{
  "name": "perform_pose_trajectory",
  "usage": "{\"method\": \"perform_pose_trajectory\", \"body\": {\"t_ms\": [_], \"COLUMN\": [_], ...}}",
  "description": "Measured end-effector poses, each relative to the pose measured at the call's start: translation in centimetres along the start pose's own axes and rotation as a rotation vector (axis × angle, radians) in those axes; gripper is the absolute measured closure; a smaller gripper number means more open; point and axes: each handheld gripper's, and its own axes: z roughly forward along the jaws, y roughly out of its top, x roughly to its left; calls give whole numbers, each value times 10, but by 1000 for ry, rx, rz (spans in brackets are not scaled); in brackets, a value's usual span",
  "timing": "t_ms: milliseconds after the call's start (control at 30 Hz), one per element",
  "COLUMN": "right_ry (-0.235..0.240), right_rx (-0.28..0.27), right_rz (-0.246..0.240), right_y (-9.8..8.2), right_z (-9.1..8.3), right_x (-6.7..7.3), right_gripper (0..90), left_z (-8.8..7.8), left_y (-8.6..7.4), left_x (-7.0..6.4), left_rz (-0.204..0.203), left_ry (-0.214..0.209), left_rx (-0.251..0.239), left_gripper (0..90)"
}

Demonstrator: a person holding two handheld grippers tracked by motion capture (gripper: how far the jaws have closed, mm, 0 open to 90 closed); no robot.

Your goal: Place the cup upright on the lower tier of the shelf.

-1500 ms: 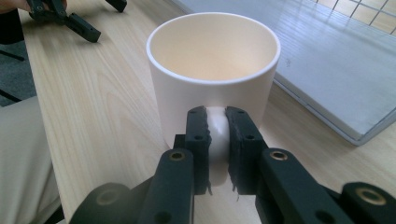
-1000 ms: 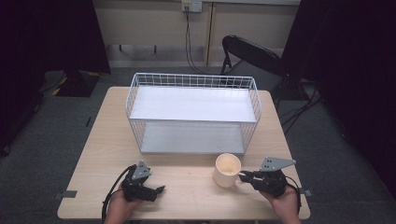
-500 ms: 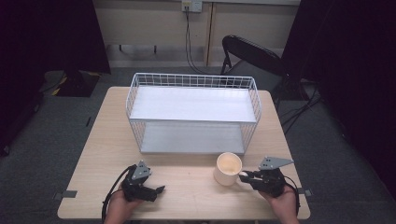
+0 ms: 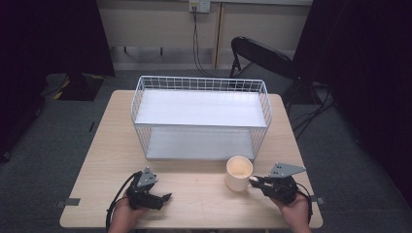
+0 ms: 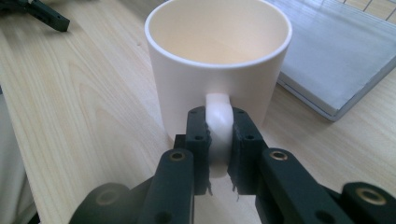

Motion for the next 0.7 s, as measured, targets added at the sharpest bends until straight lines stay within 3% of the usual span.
{"method": "perform_pose_trajectory", "body": {"t_ms": [700], "right_ry": [-5], "right_rx": [-42], "right_rz": [-7], "right_y": [9], "right_z": [-6], "right_x": [0], "right_gripper": [804], "left_z": [0], "left_y": [0], "left_x": [0], "left_rz": [0], "left_ry": [0], "left_rx": [0], "left_gripper": [99]}}
